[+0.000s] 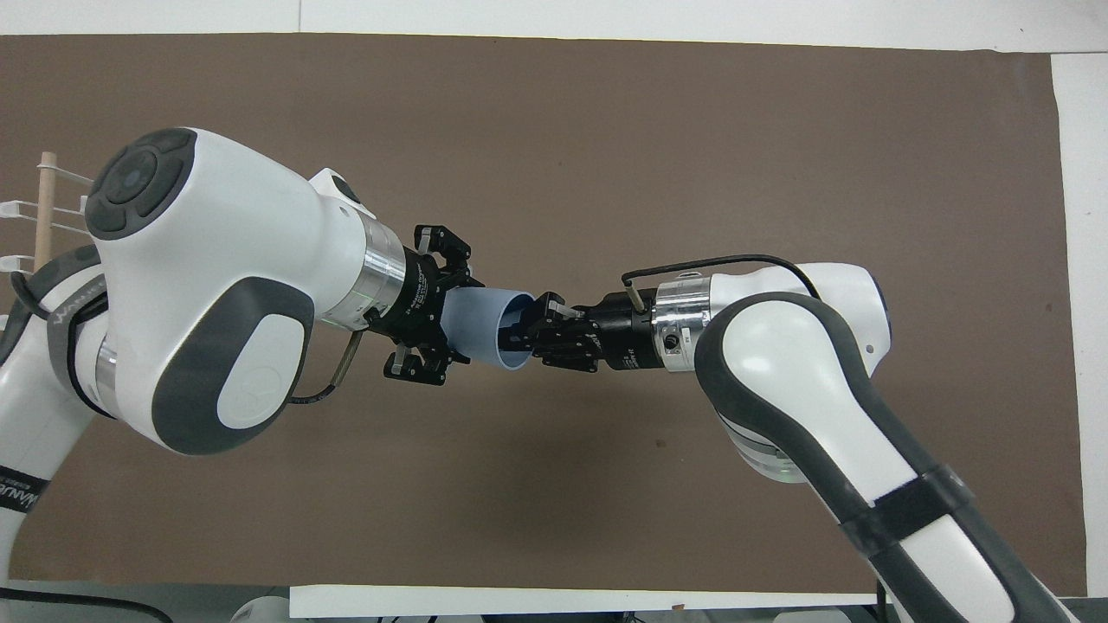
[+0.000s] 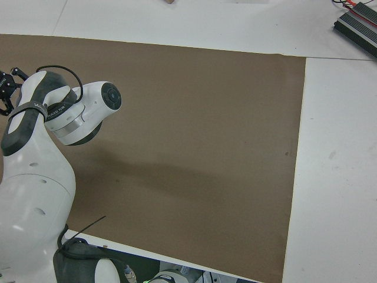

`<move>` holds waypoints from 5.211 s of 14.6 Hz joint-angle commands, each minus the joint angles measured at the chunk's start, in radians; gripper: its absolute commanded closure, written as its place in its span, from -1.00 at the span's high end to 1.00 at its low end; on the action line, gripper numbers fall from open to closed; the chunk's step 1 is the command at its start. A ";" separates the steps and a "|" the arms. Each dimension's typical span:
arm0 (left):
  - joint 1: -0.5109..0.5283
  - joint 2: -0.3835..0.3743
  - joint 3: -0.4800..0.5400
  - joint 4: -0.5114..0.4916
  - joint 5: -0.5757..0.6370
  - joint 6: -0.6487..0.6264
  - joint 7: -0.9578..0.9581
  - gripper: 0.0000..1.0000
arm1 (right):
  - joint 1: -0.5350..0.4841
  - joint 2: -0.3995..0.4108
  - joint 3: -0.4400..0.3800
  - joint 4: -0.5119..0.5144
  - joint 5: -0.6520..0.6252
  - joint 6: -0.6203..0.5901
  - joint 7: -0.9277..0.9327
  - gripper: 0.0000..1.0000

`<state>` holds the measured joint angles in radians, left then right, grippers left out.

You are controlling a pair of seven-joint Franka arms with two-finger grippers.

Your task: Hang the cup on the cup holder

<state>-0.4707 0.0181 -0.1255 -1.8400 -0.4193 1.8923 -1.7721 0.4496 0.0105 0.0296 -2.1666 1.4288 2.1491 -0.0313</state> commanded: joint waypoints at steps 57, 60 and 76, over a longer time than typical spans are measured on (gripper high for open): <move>0.195 0.416 0.015 0.037 1.892 -0.412 -0.490 0.99 | -0.539 -0.073 -0.003 0.539 -1.490 -0.758 -0.048 0.99; 0.205 0.407 0.020 0.085 1.890 -0.456 -0.315 0.99 | -0.539 -0.073 -0.003 0.539 -1.490 -0.758 -0.048 0.99; 0.350 0.172 0.020 0.077 1.054 0.021 0.118 0.99 | -0.539 -0.073 -0.003 0.541 -1.490 -0.761 -0.048 0.99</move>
<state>-0.1252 0.2085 -0.1046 -1.7515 0.6924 1.8754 -1.6599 -0.0730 -0.0412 0.0188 -1.6025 -0.0762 1.3896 -0.0629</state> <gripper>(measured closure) 0.000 0.000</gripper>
